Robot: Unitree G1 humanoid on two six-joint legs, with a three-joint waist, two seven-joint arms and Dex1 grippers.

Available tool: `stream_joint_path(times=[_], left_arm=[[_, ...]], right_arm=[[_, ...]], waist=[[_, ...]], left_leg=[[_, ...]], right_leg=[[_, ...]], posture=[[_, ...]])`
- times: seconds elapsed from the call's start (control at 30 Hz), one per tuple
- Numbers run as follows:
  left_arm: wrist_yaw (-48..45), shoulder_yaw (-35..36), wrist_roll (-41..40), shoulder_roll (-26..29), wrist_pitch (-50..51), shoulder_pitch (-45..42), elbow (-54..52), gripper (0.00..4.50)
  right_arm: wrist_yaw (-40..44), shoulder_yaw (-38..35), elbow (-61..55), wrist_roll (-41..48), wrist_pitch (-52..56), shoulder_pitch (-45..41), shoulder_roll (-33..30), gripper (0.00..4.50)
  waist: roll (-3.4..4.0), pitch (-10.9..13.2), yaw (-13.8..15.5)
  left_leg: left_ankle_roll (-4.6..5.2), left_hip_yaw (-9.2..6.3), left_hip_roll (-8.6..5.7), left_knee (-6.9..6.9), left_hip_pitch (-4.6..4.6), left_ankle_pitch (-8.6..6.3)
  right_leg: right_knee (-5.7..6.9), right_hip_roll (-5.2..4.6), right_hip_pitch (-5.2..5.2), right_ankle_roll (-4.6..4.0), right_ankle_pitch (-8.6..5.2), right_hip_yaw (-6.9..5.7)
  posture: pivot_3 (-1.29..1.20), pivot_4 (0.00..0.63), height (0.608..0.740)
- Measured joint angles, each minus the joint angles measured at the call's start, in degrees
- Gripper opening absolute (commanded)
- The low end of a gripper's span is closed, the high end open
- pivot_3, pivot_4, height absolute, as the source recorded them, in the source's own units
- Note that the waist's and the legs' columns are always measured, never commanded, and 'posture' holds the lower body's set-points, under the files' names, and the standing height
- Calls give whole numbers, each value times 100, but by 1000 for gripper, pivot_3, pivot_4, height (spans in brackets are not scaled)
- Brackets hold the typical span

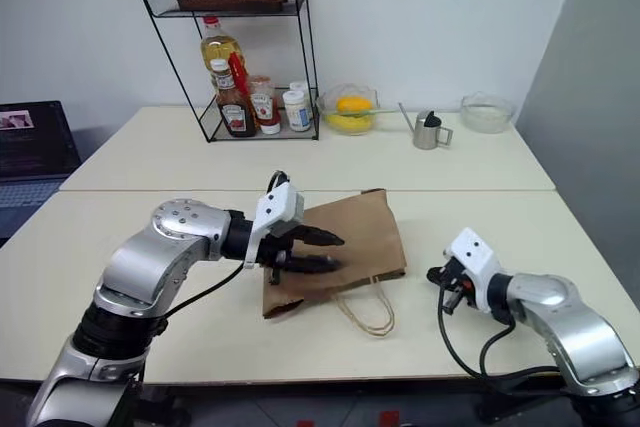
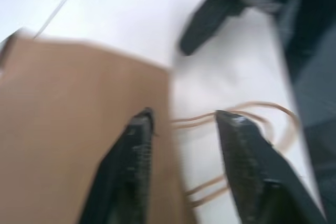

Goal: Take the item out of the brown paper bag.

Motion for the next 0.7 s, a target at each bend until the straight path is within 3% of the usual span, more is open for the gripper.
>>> stream_joint_path(times=[0.13,0.37,0.63,0.7], left_arm=[[-580,-524,98,296,-814,9,-105,4460],[-536,-1440,1029,-140,-2624,205,933,4460],[-234,-1668,1372,-962,-3150,35,1824,4460],[-236,-1667,1367,-1024,-3124,-12,1836,3828]], right_arm=[[279,11,-147,109,-238,170,-58,0],[389,322,-249,90,-597,461,-56,0],[374,375,-249,-33,-888,833,-58,0],[361,375,-249,-41,-912,939,-57,0]], waist=[[1,0,7],[0,0,69],[0,0,105],[0,0,95]], left_leg=[[0,1,-2,2,1,0],[1,-1,-4,7,9,0],[1,-5,-4,12,10,0],[1,-2,-4,12,13,0]], right_leg=[[-3,0,5,0,0,0],[-8,0,21,0,0,-1],[-6,0,26,0,0,-4],[-6,0,26,0,0,-1]], posture=[[0,150,740],[0,150,740],[0,150,740],[0,150,740]])
